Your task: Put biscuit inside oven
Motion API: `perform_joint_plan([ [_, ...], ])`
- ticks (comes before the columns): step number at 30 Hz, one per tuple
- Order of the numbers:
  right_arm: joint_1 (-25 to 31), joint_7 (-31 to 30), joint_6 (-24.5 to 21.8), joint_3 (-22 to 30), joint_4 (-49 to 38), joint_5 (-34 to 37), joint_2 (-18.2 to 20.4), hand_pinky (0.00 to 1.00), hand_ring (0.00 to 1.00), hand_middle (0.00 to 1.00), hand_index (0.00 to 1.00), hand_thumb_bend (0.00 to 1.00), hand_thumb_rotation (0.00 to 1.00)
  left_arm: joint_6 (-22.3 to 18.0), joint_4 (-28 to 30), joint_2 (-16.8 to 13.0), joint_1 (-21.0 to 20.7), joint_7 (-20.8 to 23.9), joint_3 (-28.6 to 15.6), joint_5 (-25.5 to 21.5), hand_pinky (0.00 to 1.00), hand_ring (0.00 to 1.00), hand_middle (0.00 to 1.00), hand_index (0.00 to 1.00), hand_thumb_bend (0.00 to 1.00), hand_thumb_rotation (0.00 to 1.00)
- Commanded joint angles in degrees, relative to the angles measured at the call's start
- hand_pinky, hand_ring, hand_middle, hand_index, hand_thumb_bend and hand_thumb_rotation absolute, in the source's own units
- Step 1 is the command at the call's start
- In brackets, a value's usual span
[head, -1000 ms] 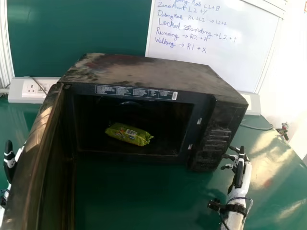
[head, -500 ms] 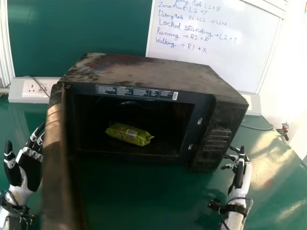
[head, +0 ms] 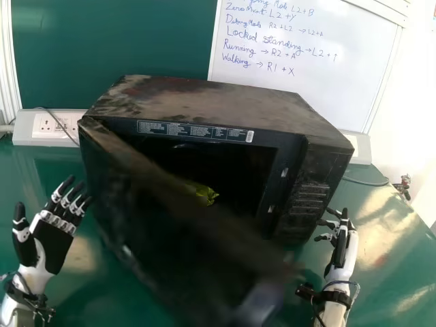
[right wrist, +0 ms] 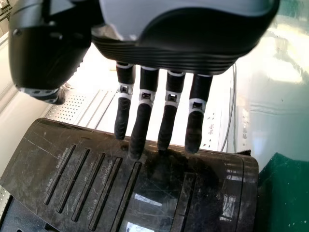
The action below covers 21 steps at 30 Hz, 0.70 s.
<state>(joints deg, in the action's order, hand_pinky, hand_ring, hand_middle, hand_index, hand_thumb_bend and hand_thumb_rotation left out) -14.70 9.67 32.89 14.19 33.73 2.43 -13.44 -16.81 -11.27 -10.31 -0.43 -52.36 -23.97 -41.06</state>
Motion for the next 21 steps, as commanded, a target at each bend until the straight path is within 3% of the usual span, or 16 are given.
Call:
perform_joint_plan([
  [1,1.8,-0.6,0.0,-0.9,1.5,-0.7,1.9,0.27,0.31,0.41,0.62,0.71,1.00,-0.1,0.3,0.8,0.6,-0.9,1.2,0.6,0.22,0.42,0.55,0.64,0.00,0.00],
  [21,2.0,-0.7,-0.3,-0.9,0.9,-0.6,2.1,0.27,0.31,0.41,0.61,0.72,1.00,0.5,1.0,1.0,0.6,-0.8,2.7,1.7,0.20,0.41,0.55,0.64,0.02,0.00],
])
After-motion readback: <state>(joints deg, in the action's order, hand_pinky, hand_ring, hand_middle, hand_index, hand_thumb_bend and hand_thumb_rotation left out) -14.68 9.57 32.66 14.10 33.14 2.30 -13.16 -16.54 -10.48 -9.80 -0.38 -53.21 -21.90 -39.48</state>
